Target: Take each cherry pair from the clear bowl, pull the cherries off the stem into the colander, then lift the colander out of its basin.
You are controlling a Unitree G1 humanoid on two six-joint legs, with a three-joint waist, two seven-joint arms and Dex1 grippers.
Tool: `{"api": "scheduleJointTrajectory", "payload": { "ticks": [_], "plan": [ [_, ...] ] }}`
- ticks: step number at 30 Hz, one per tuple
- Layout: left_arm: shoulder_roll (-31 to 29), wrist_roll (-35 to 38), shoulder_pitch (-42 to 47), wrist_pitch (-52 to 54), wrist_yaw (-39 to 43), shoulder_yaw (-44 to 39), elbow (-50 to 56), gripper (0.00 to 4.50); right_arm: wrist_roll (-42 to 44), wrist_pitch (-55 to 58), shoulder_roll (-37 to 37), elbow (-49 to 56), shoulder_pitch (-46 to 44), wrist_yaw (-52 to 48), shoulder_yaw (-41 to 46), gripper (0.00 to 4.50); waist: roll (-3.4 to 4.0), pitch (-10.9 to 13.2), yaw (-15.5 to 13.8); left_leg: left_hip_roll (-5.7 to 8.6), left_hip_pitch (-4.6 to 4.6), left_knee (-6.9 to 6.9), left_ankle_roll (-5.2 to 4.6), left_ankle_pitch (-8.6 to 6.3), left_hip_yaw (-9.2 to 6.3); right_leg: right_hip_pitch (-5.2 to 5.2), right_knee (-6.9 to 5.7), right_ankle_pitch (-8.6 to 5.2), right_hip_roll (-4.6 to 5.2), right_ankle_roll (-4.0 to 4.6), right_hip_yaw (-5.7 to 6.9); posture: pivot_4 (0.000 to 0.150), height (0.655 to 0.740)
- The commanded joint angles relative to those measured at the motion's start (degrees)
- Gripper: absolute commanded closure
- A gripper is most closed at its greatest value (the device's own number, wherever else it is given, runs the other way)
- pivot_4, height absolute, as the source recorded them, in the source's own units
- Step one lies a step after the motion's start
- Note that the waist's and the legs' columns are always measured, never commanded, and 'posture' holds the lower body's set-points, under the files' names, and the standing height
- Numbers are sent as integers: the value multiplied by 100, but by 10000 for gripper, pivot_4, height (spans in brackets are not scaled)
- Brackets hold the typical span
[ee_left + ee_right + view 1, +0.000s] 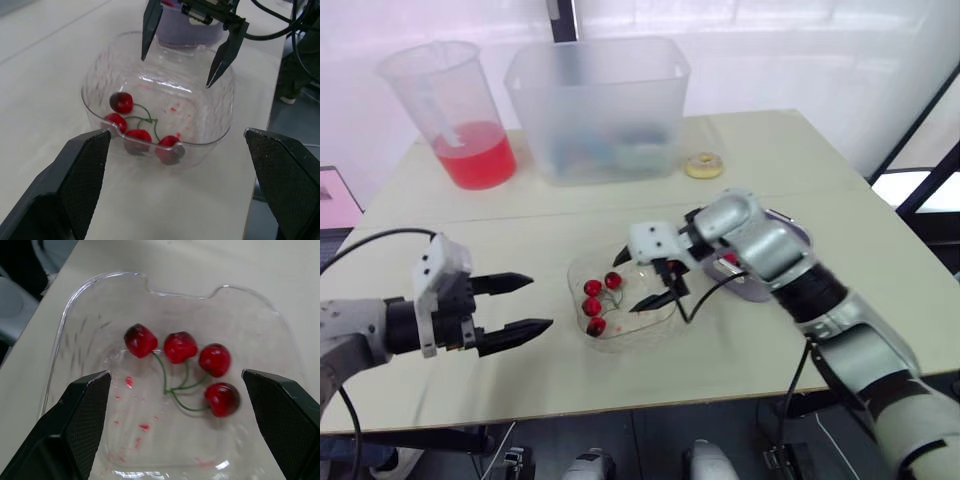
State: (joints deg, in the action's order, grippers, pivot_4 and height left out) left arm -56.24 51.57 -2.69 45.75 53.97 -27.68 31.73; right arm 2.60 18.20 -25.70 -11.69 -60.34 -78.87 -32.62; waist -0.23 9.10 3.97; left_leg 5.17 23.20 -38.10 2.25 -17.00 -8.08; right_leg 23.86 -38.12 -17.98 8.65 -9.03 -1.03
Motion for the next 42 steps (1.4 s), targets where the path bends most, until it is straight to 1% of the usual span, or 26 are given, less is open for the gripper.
{"api": "scheduleJointTrajectory", "payload": {
  "ticks": [1,2,7,13,16,23,31,34,35,37,38,39,42],
  "plan": [
    [-56,-222,-205,-174,43,-316,-16,0,-316,-297,270,-45,31,171,-160,8822,0,0,7,0,-1,1,0,0,1,0,1,0,0,0,0,1500,7400],
    [-63,-283,-257,-211,72,-368,-82,0,-362,-398,327,-48,67,148,-210,13021,0,0,2,1,-1,1,0,0,1,1,1,0,0,0,0,1500,7400],
    [-105,-561,-462,-369,226,-392,-195,0,-610,-937,568,-227,50,127,-366,13021,0,0,-1,1,-1,0,0,0,-1,-1,1,0,0,0,1,1500,7400],
    [-66,-683,-401,-419,214,-331,-267,0,-846,-1518,905,-607,5,86,-536,13021,0,0,11,1,-1,1,0,0,-3,-1,1,0,-1,0,3,1500,7400],
    [29,-494,-335,-338,187,-444,-324,0,-955,-1758,1033,-854,-24,21,-574,13021,0,0,10,1,-1,1,0,0,-3,-1,1,0,-1,0,3,1500,7400],
    [-13,-682,-360,-395,205,-535,-533,0,-1281,-2143,1321,-1533,-53,-15,-693,13021,-1,-1,16,1,-2,1,1,1,-6,-3,1,0,-2,0,5,1500,7400],
    [96,-579,-238,-374,130,-462,-454,0,-1518,-2374,1439,-2007,-199,38,-613,13021,-1,-1,19,1,-4,1,2,1,-8,-5,0,0,-2,0,5,1500,7400],
    [99,-632,-193,-407,96,-373,-479,0,-1506,-2385,1422,-2005,-236,-28,-562,20656,-1,-1,16,1,-5,1,2,1,-10,-7,1,0,-3,0,6,1500,7400],
    [100,-645,-168,-414,81,-339,-487,0,-1514,-2412,1414,-1998,-248,-27,-550,26162,-1,-1,16,1,-4,1,2,1,-10,-7,1,0,-2,0,6,1500,7400],
    [103,-659,-101,-404,47,-273,-495,0,-1533,-2474,1390,-1982,-269,-32,-537,35655,-1,-1,20,1,-5,1,2,1,-10,-7,1,0,-2,0,6,1500,7400],
    [103,-663,-72,-398,34,-245,-498,0,-1545,-2521,1370,-1964,-275,-42,-534,38408,-1,-1,20,1,-5,1,2,1,-9,-7,1,0,-2,0,6,1500,7400],
    [105,-668,-45,-396,23,-217,-502,0,-1549,-2583,1343,-1928,-275,-51,-523,39395,-1,-1,20,1,-5,1,2,1,-10,-6,0,0,-3,0,6,1500,7400],
    [109,-677,34,-385,10,-150,-527,0,-1501,-2907,1204,-1819,-295,-139,-477,39516,-1,-1,15,1,-4,1,2,1,-9,-6,1,0,-3,0,5,1500,7400]
  ]
}}
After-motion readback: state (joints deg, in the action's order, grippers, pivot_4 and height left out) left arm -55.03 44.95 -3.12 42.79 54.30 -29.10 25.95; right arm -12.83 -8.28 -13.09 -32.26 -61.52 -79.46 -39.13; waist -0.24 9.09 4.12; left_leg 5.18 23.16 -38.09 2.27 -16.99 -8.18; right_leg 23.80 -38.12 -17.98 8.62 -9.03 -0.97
